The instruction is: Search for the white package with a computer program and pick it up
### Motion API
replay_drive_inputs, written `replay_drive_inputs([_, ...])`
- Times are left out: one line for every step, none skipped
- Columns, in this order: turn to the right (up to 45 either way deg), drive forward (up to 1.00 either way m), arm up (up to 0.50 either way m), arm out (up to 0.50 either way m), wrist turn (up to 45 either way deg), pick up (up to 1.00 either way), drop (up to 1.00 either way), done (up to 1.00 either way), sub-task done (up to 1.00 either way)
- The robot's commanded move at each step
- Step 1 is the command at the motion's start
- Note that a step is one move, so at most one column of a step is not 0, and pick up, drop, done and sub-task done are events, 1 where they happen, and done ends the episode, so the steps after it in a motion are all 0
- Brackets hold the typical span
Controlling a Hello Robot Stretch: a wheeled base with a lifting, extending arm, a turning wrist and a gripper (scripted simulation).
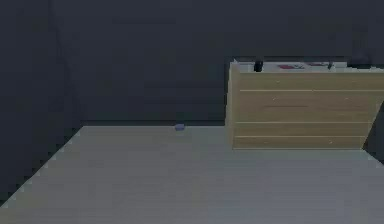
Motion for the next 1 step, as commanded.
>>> replay_drive_inputs([-45.0,0.00,0.00,0.00,0.0,0.00,0.00,0.00,0.00])
